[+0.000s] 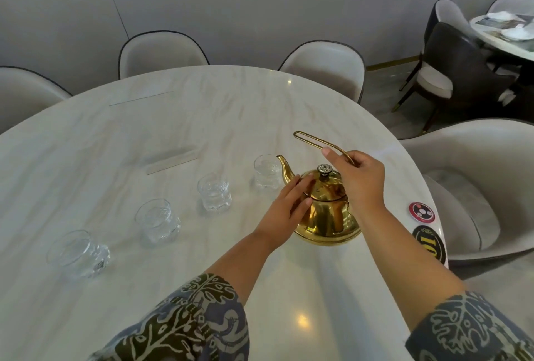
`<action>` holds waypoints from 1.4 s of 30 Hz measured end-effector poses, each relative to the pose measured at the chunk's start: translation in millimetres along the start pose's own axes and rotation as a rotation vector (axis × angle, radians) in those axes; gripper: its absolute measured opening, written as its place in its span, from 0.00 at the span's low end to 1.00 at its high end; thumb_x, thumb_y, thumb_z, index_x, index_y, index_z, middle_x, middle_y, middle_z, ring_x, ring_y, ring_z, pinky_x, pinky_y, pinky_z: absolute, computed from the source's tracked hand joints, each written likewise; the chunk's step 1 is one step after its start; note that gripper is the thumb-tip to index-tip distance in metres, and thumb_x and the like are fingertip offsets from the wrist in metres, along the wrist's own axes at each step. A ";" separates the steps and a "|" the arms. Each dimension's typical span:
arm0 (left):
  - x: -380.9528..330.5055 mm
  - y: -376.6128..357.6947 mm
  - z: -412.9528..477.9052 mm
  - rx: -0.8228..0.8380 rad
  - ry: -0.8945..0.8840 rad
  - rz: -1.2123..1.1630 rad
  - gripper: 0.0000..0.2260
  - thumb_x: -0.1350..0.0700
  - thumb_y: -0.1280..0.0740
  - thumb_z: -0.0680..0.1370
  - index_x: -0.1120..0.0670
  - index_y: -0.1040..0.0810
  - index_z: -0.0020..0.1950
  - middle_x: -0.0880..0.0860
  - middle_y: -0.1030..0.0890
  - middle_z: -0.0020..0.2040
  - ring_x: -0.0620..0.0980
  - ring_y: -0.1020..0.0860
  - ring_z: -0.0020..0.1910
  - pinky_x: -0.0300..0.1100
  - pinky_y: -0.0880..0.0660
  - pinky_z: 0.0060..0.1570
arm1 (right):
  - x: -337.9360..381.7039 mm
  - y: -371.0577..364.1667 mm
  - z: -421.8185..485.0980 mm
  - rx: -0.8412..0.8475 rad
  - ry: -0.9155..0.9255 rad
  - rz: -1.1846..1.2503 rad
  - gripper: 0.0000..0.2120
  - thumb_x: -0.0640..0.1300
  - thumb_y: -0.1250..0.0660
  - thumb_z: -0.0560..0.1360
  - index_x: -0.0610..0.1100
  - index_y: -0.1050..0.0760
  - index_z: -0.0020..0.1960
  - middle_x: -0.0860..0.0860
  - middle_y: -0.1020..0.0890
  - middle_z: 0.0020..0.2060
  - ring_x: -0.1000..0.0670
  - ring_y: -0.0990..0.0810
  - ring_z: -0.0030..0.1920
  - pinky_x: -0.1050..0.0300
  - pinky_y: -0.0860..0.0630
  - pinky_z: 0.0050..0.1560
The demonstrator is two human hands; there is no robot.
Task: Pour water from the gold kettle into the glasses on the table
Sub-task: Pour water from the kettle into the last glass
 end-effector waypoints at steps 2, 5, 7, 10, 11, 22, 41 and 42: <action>-5.0 -4.6 -9.2 0.003 -0.009 0.001 0.21 0.50 0.44 0.81 0.35 0.44 0.72 0.47 0.44 0.77 0.44 0.46 0.76 0.37 0.44 0.70 | -1.5 10.2 -11.3 0.000 -0.007 0.024 0.20 0.55 0.25 0.67 0.37 0.23 0.34 0.51 0.28 0.24 0.57 0.30 0.26 0.60 0.28 0.34; -13.8 -13.9 -25.2 0.020 -0.017 -0.004 0.21 0.51 0.43 0.81 0.36 0.43 0.72 0.46 0.44 0.77 0.43 0.47 0.75 0.41 0.42 0.72 | -2.9 26.9 -29.3 0.005 -0.027 0.049 0.20 0.55 0.25 0.66 0.37 0.23 0.36 0.49 0.25 0.26 0.56 0.27 0.29 0.59 0.25 0.36; -20.5 -21.4 -37.0 0.030 -0.019 0.006 0.21 0.51 0.43 0.81 0.36 0.42 0.72 0.46 0.45 0.77 0.44 0.47 0.76 0.44 0.41 0.73 | -3.6 38.8 -41.8 0.005 -0.042 0.073 0.18 0.54 0.25 0.66 0.41 0.23 0.33 0.52 0.25 0.25 0.55 0.27 0.30 0.58 0.25 0.37; -27.8 -32.6 -55.9 0.043 -0.015 0.031 0.21 0.50 0.43 0.81 0.38 0.41 0.72 0.46 0.46 0.77 0.45 0.47 0.76 0.46 0.40 0.73 | -4.4 54.8 -61.9 -0.001 -0.045 0.105 0.15 0.53 0.24 0.67 0.44 0.23 0.32 0.53 0.24 0.25 0.56 0.26 0.29 0.58 0.24 0.37; -29.3 -36.3 -62.7 0.045 -0.015 0.041 0.21 0.50 0.43 0.81 0.38 0.41 0.72 0.46 0.46 0.77 0.45 0.46 0.76 0.46 0.39 0.72 | -4.6 60.0 -69.1 -0.004 -0.045 0.108 0.15 0.53 0.24 0.66 0.44 0.23 0.32 0.52 0.23 0.26 0.56 0.26 0.30 0.58 0.24 0.37; -37.3 -86.8 -122.5 0.123 -0.041 0.162 0.21 0.48 0.43 0.81 0.31 0.45 0.69 0.46 0.48 0.77 0.47 0.46 0.76 0.45 0.41 0.73 | -28.3 115.2 -134.0 0.005 -0.103 0.153 0.16 0.52 0.25 0.67 0.38 0.22 0.36 0.49 0.23 0.27 0.56 0.26 0.30 0.63 0.24 0.36; -10.8 -122.0 -156.0 0.168 -0.006 0.217 0.21 0.45 0.44 0.80 0.32 0.45 0.71 0.41 0.49 0.76 0.45 0.45 0.75 0.41 0.38 0.70 | -62.2 135.1 -174.6 0.047 -0.157 0.194 0.09 0.47 0.25 0.68 0.45 0.22 0.33 0.54 0.22 0.25 0.57 0.23 0.29 0.65 0.24 0.35; -9.9 -122.0 -156.5 0.164 -0.012 0.223 0.21 0.45 0.44 0.80 0.32 0.45 0.71 0.40 0.49 0.75 0.44 0.44 0.75 0.40 0.38 0.69 | -62.2 135.1 -175.9 0.047 -0.153 0.186 0.09 0.48 0.25 0.67 0.45 0.22 0.34 0.54 0.22 0.25 0.57 0.23 0.29 0.65 0.24 0.35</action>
Point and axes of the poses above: each hand's wrist, its own z-axis towards the middle knuckle, its own y-axis out of the back of the hand, x = y × z, the point moved 8 cm from there along z, towards the middle knuckle
